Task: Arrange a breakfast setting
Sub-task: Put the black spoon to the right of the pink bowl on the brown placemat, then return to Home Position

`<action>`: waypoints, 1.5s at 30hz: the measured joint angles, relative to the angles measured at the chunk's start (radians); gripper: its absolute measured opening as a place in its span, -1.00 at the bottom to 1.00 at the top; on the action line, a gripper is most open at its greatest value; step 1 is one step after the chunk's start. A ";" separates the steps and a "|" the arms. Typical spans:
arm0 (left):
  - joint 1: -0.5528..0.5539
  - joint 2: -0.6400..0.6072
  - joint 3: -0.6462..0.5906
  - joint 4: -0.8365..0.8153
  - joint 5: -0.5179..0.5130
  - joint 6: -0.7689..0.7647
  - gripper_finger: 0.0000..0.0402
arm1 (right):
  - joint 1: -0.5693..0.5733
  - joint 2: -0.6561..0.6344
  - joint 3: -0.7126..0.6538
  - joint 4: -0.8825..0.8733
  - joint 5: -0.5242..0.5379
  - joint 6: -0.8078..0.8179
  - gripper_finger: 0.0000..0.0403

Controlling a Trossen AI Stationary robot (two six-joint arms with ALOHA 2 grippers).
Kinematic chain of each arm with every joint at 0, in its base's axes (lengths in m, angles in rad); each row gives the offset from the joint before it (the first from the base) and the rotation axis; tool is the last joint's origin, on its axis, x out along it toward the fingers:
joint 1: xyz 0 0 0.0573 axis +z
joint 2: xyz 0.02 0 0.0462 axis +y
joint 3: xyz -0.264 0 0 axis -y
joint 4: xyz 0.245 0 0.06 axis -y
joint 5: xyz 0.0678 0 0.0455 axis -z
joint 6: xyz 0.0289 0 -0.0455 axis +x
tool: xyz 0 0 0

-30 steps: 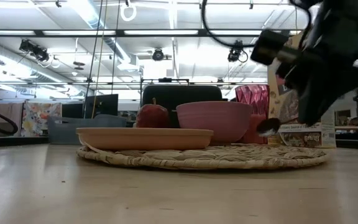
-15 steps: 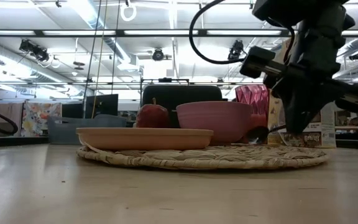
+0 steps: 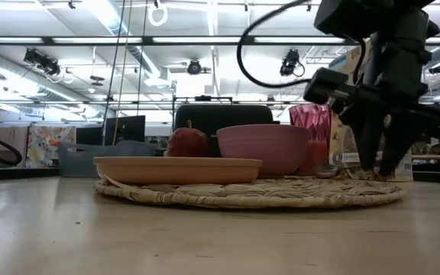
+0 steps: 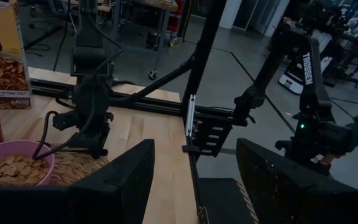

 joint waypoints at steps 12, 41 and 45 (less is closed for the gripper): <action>0.000 0.000 0.000 0.035 0.000 0.002 0.15 | 0.000 0.000 -0.024 0.037 0.009 -0.010 -0.53; 0.003 0.000 0.001 0.103 -0.085 0.029 0.15 | -0.004 -0.159 -0.025 -0.002 -0.045 -0.168 -0.29; 0.002 0.000 0.001 0.096 -0.087 0.044 0.15 | 0.008 -0.295 -0.025 0.096 0.049 -0.401 -0.30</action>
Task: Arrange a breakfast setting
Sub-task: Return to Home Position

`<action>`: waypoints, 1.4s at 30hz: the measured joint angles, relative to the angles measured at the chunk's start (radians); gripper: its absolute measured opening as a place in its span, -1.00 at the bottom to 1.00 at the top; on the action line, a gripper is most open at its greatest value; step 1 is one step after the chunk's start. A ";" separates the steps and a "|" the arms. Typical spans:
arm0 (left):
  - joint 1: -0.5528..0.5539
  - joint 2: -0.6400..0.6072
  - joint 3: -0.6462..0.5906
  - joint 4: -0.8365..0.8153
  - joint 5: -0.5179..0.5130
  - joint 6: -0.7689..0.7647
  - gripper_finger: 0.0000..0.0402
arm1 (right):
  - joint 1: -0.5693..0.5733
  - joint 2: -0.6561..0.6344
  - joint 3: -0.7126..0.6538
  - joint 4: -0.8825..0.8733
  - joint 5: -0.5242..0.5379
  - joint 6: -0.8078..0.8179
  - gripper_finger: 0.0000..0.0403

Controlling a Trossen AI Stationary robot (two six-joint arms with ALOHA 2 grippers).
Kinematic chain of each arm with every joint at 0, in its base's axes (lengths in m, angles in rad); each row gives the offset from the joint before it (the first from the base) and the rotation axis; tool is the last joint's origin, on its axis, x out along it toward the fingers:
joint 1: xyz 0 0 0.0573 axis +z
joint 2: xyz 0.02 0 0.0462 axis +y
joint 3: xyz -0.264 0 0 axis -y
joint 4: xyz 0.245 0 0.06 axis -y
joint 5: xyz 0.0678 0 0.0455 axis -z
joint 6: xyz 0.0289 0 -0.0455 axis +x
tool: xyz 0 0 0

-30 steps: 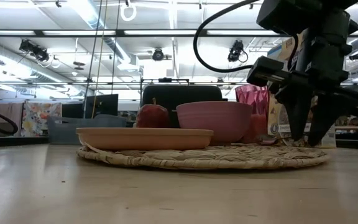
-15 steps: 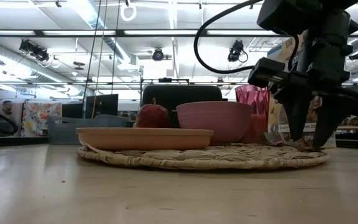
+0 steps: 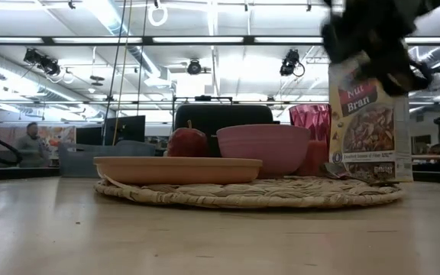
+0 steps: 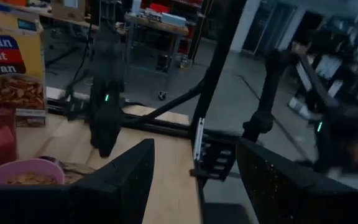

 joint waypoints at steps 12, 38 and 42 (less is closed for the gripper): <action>0.239 0.019 0.001 0.006 0.018 0.103 0.15 | -0.053 -0.278 0.000 0.403 0.054 -1.116 -0.74; 0.642 -0.528 -0.582 0.143 0.501 0.319 0.15 | -0.351 -0.942 -0.557 0.867 -0.040 -1.429 -0.82; 0.643 -0.744 -0.743 0.141 0.504 0.334 0.15 | -0.352 -0.969 -0.751 1.104 -0.014 -1.459 -0.82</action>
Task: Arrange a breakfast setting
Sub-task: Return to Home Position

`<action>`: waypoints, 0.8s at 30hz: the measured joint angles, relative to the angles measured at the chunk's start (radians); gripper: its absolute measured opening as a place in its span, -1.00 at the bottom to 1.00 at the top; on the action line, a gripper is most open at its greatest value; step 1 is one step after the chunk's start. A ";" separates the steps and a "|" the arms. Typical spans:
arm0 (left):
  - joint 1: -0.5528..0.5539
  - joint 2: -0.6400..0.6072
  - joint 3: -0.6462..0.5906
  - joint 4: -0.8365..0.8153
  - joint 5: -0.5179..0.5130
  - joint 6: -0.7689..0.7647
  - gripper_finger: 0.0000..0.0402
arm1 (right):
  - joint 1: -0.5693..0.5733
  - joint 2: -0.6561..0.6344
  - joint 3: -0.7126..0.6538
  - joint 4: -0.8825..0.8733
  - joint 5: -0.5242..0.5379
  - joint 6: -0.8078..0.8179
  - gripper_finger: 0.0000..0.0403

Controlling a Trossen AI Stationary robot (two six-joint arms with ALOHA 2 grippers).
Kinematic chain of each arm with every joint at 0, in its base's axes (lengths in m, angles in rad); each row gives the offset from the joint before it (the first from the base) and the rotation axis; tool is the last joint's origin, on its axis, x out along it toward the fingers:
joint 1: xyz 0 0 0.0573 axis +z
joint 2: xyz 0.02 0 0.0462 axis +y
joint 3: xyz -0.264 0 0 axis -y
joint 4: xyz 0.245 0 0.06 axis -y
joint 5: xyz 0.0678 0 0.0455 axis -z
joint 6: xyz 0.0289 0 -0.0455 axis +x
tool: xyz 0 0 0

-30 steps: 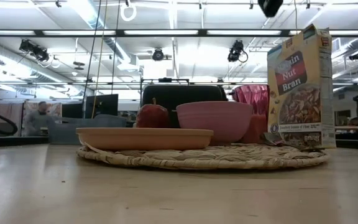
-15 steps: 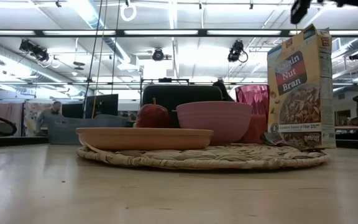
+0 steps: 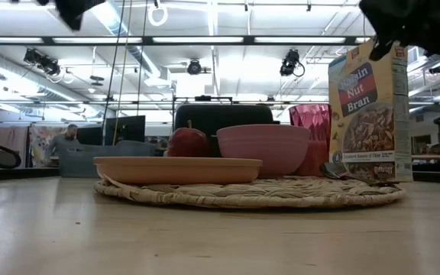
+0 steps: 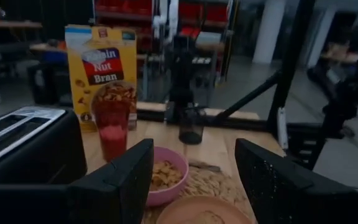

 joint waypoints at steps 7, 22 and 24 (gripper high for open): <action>-0.001 -0.424 -0.260 0.004 0.001 -0.041 0.15 | -0.007 -0.013 -0.002 -0.106 0.023 -0.118 -0.82; 0.001 -0.403 -0.523 0.222 0.132 0.025 0.15 | 0.056 0.124 -0.001 -0.590 -0.045 0.370 -0.83; 0.001 -0.407 -0.523 0.241 0.149 0.054 0.15 | 0.087 0.162 -0.001 -0.608 0.000 0.582 -0.83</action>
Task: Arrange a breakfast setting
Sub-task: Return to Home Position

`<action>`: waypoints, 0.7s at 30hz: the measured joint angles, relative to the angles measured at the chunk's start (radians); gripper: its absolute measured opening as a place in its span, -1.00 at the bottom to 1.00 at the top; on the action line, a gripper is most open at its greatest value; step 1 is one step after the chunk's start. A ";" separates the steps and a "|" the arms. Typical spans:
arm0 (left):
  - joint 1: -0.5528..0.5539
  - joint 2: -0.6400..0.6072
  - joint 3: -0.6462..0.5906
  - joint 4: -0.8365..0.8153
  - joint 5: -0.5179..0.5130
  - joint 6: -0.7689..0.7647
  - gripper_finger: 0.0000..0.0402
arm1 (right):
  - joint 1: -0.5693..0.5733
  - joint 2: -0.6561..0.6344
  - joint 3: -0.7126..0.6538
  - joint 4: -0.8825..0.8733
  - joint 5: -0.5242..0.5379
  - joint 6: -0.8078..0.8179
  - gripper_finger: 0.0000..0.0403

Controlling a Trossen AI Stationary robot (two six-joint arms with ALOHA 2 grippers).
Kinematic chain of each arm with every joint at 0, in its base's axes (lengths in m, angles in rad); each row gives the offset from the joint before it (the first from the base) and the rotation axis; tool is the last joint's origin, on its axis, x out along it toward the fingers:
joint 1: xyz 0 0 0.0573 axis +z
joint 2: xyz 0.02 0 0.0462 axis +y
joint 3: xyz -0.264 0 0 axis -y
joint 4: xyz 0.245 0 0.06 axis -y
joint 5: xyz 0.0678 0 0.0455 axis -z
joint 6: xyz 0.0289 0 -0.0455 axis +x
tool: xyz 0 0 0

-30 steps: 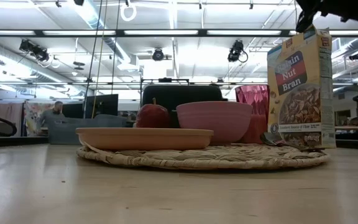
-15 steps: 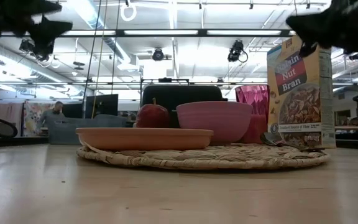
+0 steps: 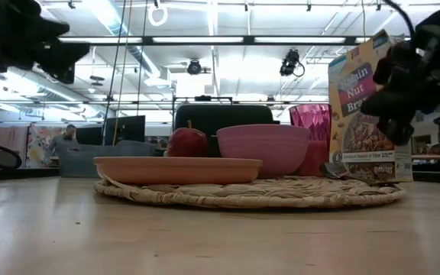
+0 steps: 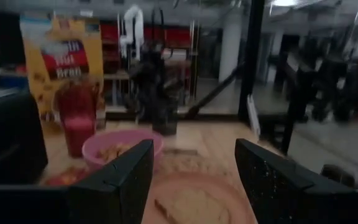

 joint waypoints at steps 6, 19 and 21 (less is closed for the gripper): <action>-0.003 0.019 0.000 -0.061 0.003 0.001 0.15 | 0.072 0.096 0.000 0.415 0.154 -0.070 -0.82; -0.003 0.018 -0.001 -0.055 0.000 0.006 0.15 | 0.084 0.122 0.000 0.515 0.526 -0.508 -0.84; -0.003 0.018 -0.001 -0.054 0.000 0.005 0.15 | 0.085 0.122 0.000 0.498 0.498 -0.510 -0.84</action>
